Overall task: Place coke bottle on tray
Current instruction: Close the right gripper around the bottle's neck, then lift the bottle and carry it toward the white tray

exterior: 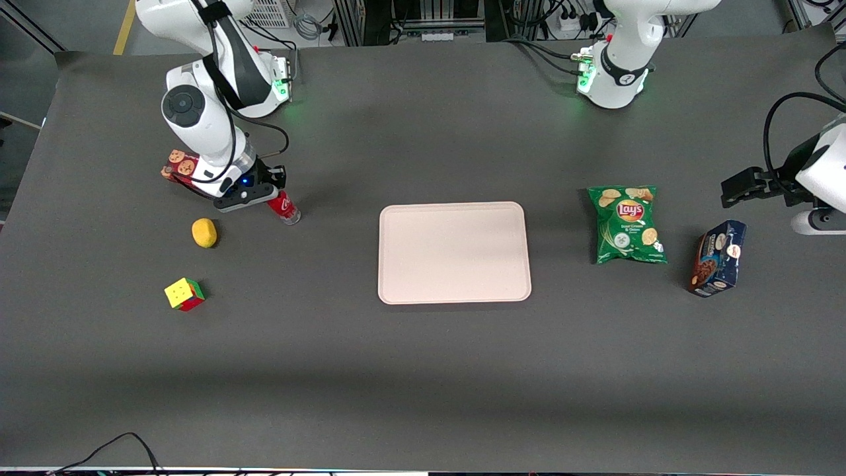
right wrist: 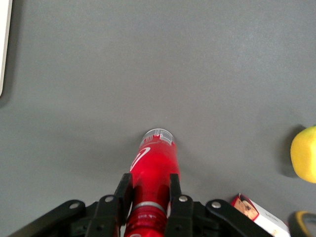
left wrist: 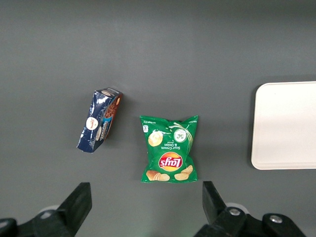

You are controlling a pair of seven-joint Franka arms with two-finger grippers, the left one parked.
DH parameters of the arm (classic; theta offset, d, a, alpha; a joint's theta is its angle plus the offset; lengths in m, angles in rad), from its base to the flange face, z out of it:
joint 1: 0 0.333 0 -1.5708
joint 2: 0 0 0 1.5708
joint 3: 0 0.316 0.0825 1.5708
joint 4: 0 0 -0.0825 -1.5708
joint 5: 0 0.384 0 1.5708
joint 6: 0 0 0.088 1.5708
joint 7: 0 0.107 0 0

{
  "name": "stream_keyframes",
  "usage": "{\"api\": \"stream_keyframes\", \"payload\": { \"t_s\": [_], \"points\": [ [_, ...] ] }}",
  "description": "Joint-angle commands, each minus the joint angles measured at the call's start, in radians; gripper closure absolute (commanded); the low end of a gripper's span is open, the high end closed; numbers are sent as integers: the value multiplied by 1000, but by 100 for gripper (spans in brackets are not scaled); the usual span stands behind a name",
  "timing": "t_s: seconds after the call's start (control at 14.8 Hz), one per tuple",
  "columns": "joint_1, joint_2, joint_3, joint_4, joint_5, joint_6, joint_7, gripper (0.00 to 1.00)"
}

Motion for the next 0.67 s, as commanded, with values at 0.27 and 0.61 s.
{"api": "stream_keyframes", "payload": {
  "t_s": [0.27, 0.61],
  "points": [
    [-8, 25, 1, 463, 3, -485, -18, 100],
    [0, 28, 1, 577, 11, -544, -7, 100]
  ]
}}
